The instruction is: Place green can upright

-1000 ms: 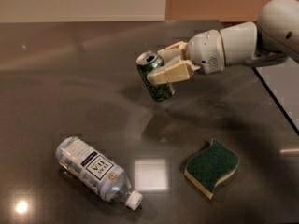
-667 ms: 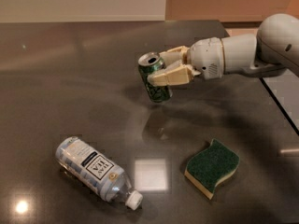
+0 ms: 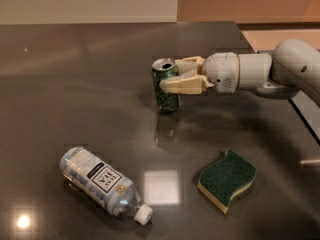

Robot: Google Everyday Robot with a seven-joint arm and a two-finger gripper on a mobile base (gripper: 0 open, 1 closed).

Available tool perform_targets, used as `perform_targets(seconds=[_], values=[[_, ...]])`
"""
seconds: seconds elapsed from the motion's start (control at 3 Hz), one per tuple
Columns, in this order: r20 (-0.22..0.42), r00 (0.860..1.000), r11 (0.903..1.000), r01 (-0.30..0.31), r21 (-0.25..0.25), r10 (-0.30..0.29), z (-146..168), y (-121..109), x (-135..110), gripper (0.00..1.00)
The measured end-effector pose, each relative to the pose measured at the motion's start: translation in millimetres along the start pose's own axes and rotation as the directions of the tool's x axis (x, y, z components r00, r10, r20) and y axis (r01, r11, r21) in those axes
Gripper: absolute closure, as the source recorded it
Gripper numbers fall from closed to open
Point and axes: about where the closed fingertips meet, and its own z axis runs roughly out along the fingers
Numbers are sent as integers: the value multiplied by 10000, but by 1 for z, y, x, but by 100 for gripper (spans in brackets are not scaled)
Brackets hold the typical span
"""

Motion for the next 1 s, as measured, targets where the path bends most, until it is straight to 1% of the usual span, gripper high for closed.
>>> perform_targets(seconds=[0.33, 0.67, 1.0], values=[[459, 9986, 9997, -250, -6, 250, 0, -4, 5, 100], [777, 9961, 9992, -411, 0, 410, -1, -6, 10, 100], [946, 9945, 9987, -475, 190, 455, -2, -6, 13, 84]])
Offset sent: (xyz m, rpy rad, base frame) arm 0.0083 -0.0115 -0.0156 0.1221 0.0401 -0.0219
